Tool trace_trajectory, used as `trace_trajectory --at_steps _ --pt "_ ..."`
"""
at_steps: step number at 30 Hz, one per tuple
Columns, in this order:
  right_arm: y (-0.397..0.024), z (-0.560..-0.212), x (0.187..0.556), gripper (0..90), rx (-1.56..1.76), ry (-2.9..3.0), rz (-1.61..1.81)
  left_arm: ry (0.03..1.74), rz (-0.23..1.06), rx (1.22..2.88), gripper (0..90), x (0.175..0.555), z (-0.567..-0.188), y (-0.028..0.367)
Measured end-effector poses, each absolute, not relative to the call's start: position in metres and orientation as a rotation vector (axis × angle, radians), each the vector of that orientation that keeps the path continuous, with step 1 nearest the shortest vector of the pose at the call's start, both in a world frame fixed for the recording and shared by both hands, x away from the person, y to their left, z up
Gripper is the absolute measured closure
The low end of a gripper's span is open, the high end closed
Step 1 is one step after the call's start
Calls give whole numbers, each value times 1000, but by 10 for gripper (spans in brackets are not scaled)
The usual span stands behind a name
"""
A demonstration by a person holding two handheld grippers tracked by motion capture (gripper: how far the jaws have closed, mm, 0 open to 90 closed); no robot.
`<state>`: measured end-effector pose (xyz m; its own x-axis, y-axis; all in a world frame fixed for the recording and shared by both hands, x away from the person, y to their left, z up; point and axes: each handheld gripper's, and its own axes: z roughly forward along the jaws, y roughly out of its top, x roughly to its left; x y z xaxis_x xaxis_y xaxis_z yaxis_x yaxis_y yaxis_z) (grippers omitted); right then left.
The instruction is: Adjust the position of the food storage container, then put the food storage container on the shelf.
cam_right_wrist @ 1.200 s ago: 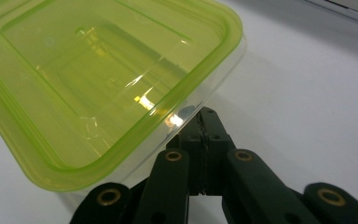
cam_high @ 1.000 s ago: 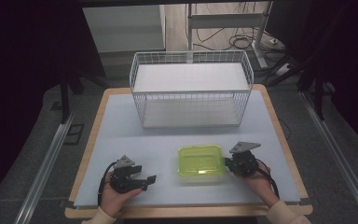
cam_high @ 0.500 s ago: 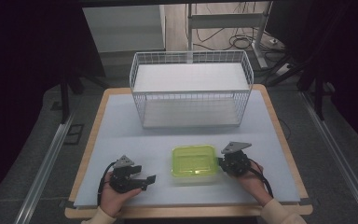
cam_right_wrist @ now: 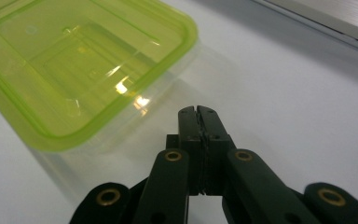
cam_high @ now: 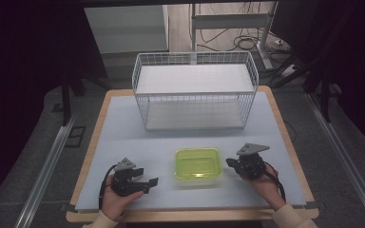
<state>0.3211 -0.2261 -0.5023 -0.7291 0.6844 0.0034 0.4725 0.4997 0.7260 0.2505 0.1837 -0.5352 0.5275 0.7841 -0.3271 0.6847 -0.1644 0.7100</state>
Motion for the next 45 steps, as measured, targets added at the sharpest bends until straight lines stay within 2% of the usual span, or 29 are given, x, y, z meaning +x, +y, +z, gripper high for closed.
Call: trace_trajectory --at_steps 14,16,17,18,19,20,21,23,24,25,29,38,45 --pt "-255 -498 308 883 1051 2438 1170 1219 118 1868 211 251 -534 184" --pt "-254 -500 308 794 1058 2433 1180 1224 99 1853 216 251 -532 186" --pt "-254 -500 308 695 1065 2425 1188 1227 91 1844 221 251 -531 186" --pt "-254 -500 308 695 1065 2425 1188 1227 91 1844 227 251 -531 186" --pt "-254 -500 309 542 1085 2406 1209 1229 81 1828 234 251 -528 187" --pt "-254 -500 309 542 1085 2406 1209 1229 81 1828 243 251 -528 187" --pt "-255 -499 309 445 1101 2402 1257 1230 69 1808 245 252 -525 188" --pt "-256 -497 309 377 1118 2400 1297 1229 52 1793 253 253 -522 188" --pt "-256 -497 309 377 1118 2400 1297 1229 52 1793 255 253 -522 188" --pt "-257 -497 308 313 1127 2408 1338 1231 48 1784 255 253 -519 187" --pt "-255 -495 309 252 1140 2435 1374 1220 43 1773 257 255 -510 185" --pt "-251 -492 310 257 1123 2440 1409 1223 8 1758 258 259 -505 178" --pt "-250 -488 312 334 1165 2442 1454 1236 -52 1735 258 265 -502 170"
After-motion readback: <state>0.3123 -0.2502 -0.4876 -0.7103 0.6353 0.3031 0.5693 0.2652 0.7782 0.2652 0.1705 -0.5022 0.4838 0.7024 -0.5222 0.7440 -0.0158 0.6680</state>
